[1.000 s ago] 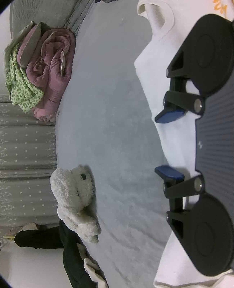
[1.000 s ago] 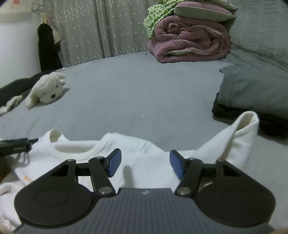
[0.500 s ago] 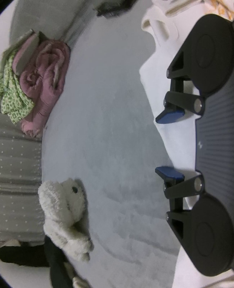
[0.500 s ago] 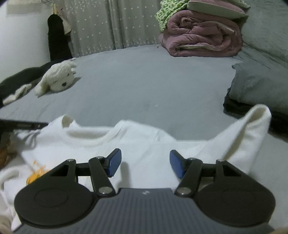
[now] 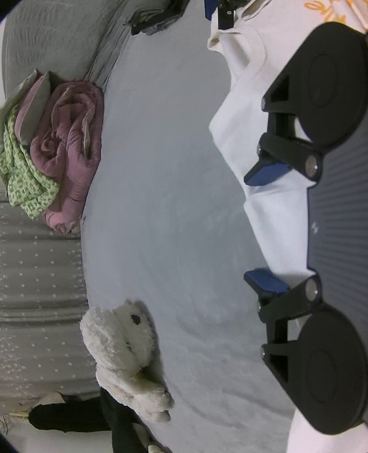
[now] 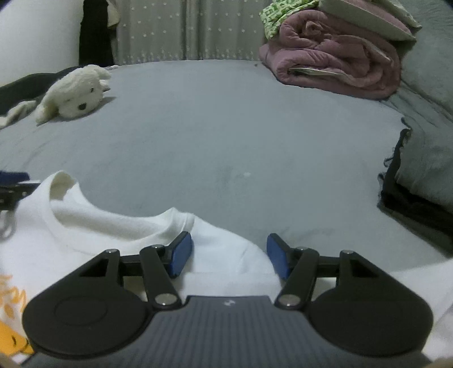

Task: Fold clothes

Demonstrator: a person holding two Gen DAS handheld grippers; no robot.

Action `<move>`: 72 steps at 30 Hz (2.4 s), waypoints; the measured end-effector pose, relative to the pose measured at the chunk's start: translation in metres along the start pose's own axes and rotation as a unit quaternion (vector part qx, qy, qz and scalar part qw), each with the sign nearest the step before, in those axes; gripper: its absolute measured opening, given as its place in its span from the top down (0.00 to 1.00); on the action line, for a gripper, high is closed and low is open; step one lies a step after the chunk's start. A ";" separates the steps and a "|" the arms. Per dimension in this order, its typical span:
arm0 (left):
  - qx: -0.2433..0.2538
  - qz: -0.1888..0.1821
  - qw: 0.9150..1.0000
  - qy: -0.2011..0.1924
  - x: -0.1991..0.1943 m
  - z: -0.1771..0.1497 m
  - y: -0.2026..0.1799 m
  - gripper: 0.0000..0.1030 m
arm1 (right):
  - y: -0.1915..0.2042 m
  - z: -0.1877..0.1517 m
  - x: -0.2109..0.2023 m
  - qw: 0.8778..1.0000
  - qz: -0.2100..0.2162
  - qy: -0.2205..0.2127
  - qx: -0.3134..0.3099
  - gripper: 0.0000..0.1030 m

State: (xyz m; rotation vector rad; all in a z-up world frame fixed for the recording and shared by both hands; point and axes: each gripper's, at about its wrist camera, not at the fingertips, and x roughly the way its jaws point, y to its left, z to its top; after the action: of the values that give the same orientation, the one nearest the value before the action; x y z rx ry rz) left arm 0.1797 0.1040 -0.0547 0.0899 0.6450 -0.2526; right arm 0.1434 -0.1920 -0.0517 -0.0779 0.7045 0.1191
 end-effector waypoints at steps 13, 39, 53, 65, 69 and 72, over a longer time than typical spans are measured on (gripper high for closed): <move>0.018 0.078 0.994 -0.078 -0.028 0.010 -0.032 0.92 | 0.040 0.001 -0.023 0.984 -0.080 -0.113 -0.116 0.86; 0.136 0.269 0.953 -0.004 0.098 0.061 -0.003 0.92 | 0.085 0.079 0.123 0.952 -0.118 -0.124 -0.255 0.87; 0.159 0.276 0.948 0.004 0.107 0.062 -0.006 0.93 | 0.081 0.084 0.139 0.957 -0.102 -0.101 -0.254 0.82; 0.175 0.314 0.933 -0.012 0.104 0.062 -0.011 0.58 | 0.088 0.084 0.140 0.951 -0.115 -0.101 -0.269 0.81; 0.168 0.308 0.936 -0.043 0.090 0.065 -0.009 0.21 | 0.092 0.084 0.138 0.946 -0.130 -0.108 -0.276 0.76; 0.186 0.297 0.935 -0.058 0.084 0.065 -0.016 0.13 | 0.091 0.086 0.136 0.945 -0.144 -0.120 -0.268 0.60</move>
State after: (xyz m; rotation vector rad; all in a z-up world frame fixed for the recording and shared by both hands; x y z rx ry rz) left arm 0.2781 0.0607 -0.0538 0.6207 0.4208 0.2084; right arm 0.2889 -0.0810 -0.0779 -0.6772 0.3948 0.0347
